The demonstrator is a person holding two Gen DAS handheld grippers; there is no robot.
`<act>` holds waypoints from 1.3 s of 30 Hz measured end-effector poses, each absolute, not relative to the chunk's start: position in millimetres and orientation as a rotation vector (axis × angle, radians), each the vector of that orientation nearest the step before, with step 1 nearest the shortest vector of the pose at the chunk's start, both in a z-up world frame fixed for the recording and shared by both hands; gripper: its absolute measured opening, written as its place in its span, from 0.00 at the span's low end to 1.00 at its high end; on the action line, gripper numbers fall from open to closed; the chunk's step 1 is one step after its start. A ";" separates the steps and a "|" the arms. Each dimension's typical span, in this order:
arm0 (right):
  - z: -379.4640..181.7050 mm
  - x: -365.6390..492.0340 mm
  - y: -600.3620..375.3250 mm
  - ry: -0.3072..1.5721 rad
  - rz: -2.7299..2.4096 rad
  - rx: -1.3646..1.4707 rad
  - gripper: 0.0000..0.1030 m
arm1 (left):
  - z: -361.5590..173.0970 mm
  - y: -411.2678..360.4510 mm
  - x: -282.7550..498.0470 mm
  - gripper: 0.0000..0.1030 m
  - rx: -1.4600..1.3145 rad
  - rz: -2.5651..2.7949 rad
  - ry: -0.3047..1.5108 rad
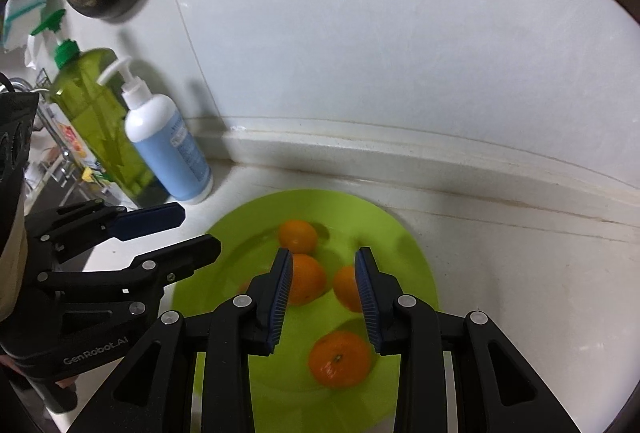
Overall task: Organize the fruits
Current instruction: 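Open both tools to drop the two oranges onto the plate, then withdraw both tools from the plate toward the remaining fruits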
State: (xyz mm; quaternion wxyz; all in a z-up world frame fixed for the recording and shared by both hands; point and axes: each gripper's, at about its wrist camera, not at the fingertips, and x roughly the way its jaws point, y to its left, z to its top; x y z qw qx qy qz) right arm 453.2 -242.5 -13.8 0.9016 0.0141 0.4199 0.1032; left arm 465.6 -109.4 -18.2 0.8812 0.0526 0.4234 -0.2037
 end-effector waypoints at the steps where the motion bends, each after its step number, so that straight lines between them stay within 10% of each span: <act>1: -10.3 450.0 -241.9 0.859 0.212 0.031 0.33 | -15.0 -108.0 462.9 0.40 0.109 -0.422 0.874; 39: 39.5 284.8 -235.4 0.683 0.144 0.035 0.48 | 40.9 -62.0 303.0 0.65 0.109 -0.395 0.678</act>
